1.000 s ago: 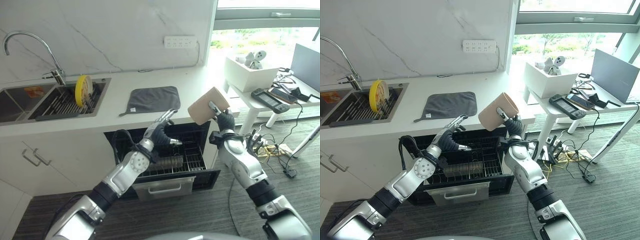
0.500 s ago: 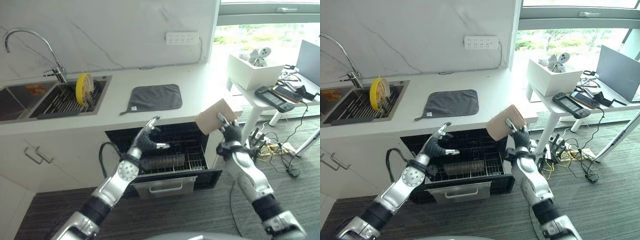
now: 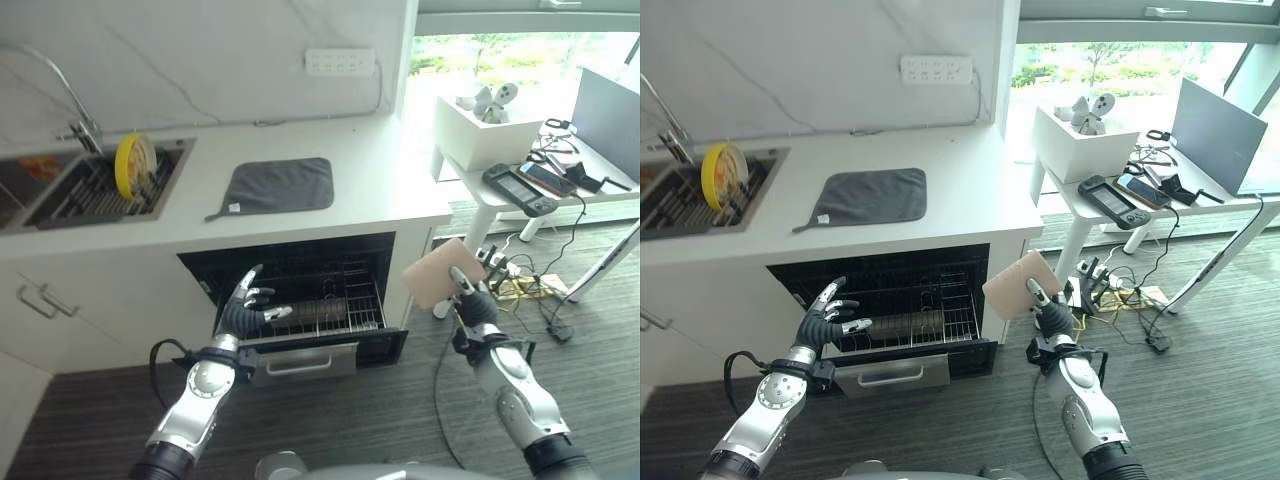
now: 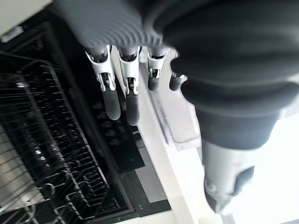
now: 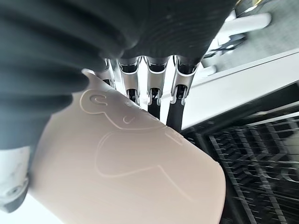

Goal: Place the dishes in the dishwasher.

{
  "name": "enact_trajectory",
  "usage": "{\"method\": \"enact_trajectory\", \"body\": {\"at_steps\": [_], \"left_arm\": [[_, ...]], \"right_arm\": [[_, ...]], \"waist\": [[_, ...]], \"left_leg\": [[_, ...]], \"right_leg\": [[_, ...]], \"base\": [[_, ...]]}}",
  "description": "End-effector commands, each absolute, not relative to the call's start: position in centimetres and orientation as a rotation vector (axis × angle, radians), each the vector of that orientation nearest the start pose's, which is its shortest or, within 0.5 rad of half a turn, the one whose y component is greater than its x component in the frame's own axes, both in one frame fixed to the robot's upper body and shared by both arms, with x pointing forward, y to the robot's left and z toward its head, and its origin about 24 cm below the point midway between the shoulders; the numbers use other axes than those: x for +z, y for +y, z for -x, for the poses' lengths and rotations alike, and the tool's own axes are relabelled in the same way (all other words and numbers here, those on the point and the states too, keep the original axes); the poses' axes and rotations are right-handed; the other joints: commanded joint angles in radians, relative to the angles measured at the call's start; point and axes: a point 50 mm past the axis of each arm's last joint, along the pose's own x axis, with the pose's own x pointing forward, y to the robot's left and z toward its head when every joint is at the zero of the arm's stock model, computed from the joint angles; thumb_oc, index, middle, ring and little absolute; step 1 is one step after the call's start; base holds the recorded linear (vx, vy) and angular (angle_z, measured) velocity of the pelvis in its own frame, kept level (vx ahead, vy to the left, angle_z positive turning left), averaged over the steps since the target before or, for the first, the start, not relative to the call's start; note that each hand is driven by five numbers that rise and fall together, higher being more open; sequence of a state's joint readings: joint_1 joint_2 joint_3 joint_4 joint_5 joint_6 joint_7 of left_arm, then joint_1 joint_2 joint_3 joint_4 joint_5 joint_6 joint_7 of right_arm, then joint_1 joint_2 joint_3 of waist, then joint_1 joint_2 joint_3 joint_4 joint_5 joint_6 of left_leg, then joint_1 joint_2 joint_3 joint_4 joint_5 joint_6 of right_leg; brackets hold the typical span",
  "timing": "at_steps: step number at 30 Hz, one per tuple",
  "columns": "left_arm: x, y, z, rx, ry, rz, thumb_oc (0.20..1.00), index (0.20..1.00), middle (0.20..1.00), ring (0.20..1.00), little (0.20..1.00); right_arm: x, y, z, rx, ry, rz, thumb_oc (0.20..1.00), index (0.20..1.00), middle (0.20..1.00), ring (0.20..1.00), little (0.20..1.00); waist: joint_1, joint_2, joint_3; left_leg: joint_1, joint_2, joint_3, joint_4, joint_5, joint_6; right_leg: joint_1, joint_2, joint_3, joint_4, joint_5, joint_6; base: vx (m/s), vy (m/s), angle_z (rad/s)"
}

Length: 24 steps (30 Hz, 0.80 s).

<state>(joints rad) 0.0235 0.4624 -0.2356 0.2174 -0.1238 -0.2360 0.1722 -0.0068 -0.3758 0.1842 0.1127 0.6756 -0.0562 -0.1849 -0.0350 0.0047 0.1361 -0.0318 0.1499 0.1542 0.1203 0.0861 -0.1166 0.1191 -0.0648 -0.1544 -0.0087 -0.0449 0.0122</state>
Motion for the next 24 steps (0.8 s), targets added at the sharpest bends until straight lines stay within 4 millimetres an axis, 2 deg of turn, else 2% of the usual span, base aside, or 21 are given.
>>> {"method": "enact_trajectory", "body": {"at_steps": [1, 2, 4, 6, 9, 10, 11, 13, 14, 16, 17, 18, 20, 22, 24], "left_arm": [[4.9, 20.4, -26.0, -0.055, -0.154, -0.418, 1.0, 1.0, 1.0, 1.0, 1.0], [4.8, 20.3, -26.1, -0.066, -0.153, -0.427, 1.0, 1.0, 1.0, 1.0, 1.0], [4.5, 20.4, -26.2, -0.075, -0.14, -0.45, 1.0, 1.0, 1.0, 1.0, 1.0], [4.7, 20.7, -26.1, -0.081, -0.14, -0.486, 1.0, 1.0, 1.0, 1.0, 1.0], [5.0, 22.0, -25.9, -0.055, -0.123, -0.532, 1.0, 1.0, 1.0, 1.0, 1.0], [5.1, 22.4, -25.7, -0.051, -0.123, -0.553, 1.0, 1.0, 1.0, 1.0, 1.0], [5.3, 22.4, -25.7, -0.06, -0.133, -0.583, 1.0, 1.0, 1.0, 1.0, 1.0], [5.4, 22.5, -25.7, -0.064, -0.138, -0.594, 1.0, 1.0, 1.0, 1.0, 1.0], [5.8, 22.4, -26.1, -0.068, -0.149, -0.607, 1.0, 1.0, 1.0, 1.0, 1.0], [6.4, 22.4, -26.8, -0.064, -0.167, -0.612, 1.0, 1.0, 1.0, 1.0, 1.0], [6.4, 22.3, -26.8, -0.066, -0.17, -0.615, 1.0, 1.0, 1.0, 1.0, 1.0], [6.6, 22.3, -27.0, -0.066, -0.18, -0.634, 1.0, 1.0, 1.0, 1.0, 1.0], [6.5, 21.7, -27.2, -0.07, -0.185, -0.632, 1.0, 1.0, 1.0, 1.0, 1.0], [6.5, 21.6, -27.2, -0.072, -0.187, -0.632, 1.0, 1.0, 1.0, 1.0, 1.0], [6.0, 21.9, -26.6, -0.077, -0.166, -0.642, 1.0, 1.0, 1.0, 1.0, 1.0]], "right_arm": [[6.4, -18.4, -26.7, -0.033, -0.065, -0.309, 0.2, 0.2, 0.2, 0.2, 0.2], [6.3, -18.5, -26.6, -0.04, -0.063, -0.31, 0.2, 0.2, 0.2, 0.2, 0.2], [5.8, -18.6, -26.5, -0.036, -0.048, -0.318, 0.2, 0.2, 0.2, 0.2, 0.2], [5.7, -18.8, -26.1, -0.031, -0.044, -0.32, 0.2, 0.2, 0.2, 0.2, 0.2], [5.6, -18.6, -26.0, -0.01, -0.042, -0.308, 0.2, 0.2, 0.2, 0.2, 0.2], [5.7, -18.4, -26.0, -0.015, -0.043, -0.318, 0.2, 0.2, 0.2, 0.2, 0.2], [5.7, -18.4, -25.9, -0.023, -0.048, -0.321, 0.2, 0.2, 0.2, 0.2, 0.2], [5.6, -18.4, -25.8, -0.025, -0.049, -0.32, 0.2, 0.2, 0.2, 0.2, 0.2], [5.6, -18.4, -25.7, -0.027, -0.053, -0.317, 0.2, 0.2, 0.2, 0.2, 0.2], [5.4, -18.3, -25.9, -0.026, -0.06, -0.306, 0.2, 0.2, 0.2, 0.2, 0.2], [5.4, -18.3, -25.9, -0.029, -0.06, -0.305, 0.2, 0.2, 0.2, 0.2, 0.2], [5.3, -18.4, -26.2, -0.035, -0.057, -0.3, 0.2, 0.2, 0.2, 0.2, 0.2], [5.5, -18.9, -26.6, -0.055, -0.056, -0.303, 0.2, 0.2, 0.2, 0.2, 0.2], [5.7, -19.1, -26.6, -0.063, -0.059, -0.3, 0.2, 0.2, 0.2, 0.2, 0.2], [6.0, -19.6, -26.4, -0.076, -0.055, -0.302, 0.2, 0.2, 0.2, 0.2, 0.2]], "waist": [[0.003, -0.007, 0.039], [0.002, -0.011, 0.037], [0.008, -0.014, 0.023], [0.003, -0.011, 0.015], [0.028, -0.013, 0.007], [0.033, -0.015, 0.01], [0.02, -0.007, 0.014], [0.018, -0.005, 0.017], [0.014, 0.002, 0.022], [-0.005, 0.005, 0.038], [-0.003, 0.007, 0.038], [-0.001, 0.005, 0.039], [0.0, -0.007, 0.033], [-0.001, -0.01, 0.029], [0.001, -0.014, 0.013]], "left_leg": [[0.041, 0.014, 0.07, -0.147, 0.01, 0.01], [0.039, 0.017, 0.066, -0.146, 0.012, 0.01], [0.058, -0.013, 0.029, -0.164, -0.01, 0.025], [0.082, -0.013, 0.06, -0.179, -0.014, 0.028], [0.089, -0.047, 0.024, -0.159, -0.05, 0.063], [0.086, -0.066, 0.011, -0.146, -0.067, 0.085], [0.084, -0.079, -0.007, -0.141, -0.075, 0.105], [0.098, -0.087, -0.019, -0.151, -0.076, 0.105], [0.112, -0.083, -0.036, -0.174, -0.07, 0.097], [0.134, -0.071, -0.049, -0.202, -0.073, 0.082], [0.132, -0.067, -0.05, -0.203, -0.071, 0.083], [0.128, -0.044, -0.042, -0.206, -0.064, 0.077], [0.124, -0.02, -0.024, -0.208, -0.051, 0.056], [0.124, -0.013, -0.016, -0.208, -0.048, 0.05], [0.129, 0.006, 0.005, -0.208, -0.051, 0.034]], "right_leg": [[0.102, -0.04, 0.018, -0.057, 0.022, 0.087], [0.111, -0.047, 0.011, -0.06, 0.018, 0.09], [0.119, -0.07, -0.007, -0.059, 0.015, 0.11], [0.115, -0.087, -0.028, -0.039, 0.007, 0.124], [0.095, -0.114, -0.038, 0.044, -0.02, 0.142], [0.072, -0.105, -0.011, 0.149, -0.028, 0.145], [-0.024, -0.071, 0.056, 0.306, 0.02, 0.153], [-0.065, -0.091, 0.059, 0.297, 0.057, 0.147], [-0.075, -0.118, 0.05, 0.211, 0.055, 0.139], [-0.116, -0.146, 0.068, 0.136, 0.116, 0.145], [-0.11, -0.138, 0.066, 0.134, 0.098, 0.145], [-0.096, -0.124, 0.052, 0.11, 0.065, 0.145], [-0.055, -0.121, 0.026, 0.03, 0.074, 0.156], [-0.042, -0.123, 0.02, 0.003, 0.08, 0.158], [-0.002, -0.131, -0.012, -0.061, 0.094, 0.164]], "base": [[0.23, 0.193, 0.36], [0.2, 0.187, 0.38], [0.21, 0.23, 0.31], [0.19, 0.192, -0.21], [0.18, 0.174, -0.25], [0.14, 0.152, -0.4], [0.12, 0.116, -0.32], [0.07, -0.001, -0.06], [0.08, -0.084, 0.12], [0.07, -0.122, 0.33], [0.05, -0.18, 0.51], [0.06, -0.19, 0.53], [0.07, -0.193, 0.43], [0.07, -0.101, 0.32], [0.11, -0.113, 0.19]]}}
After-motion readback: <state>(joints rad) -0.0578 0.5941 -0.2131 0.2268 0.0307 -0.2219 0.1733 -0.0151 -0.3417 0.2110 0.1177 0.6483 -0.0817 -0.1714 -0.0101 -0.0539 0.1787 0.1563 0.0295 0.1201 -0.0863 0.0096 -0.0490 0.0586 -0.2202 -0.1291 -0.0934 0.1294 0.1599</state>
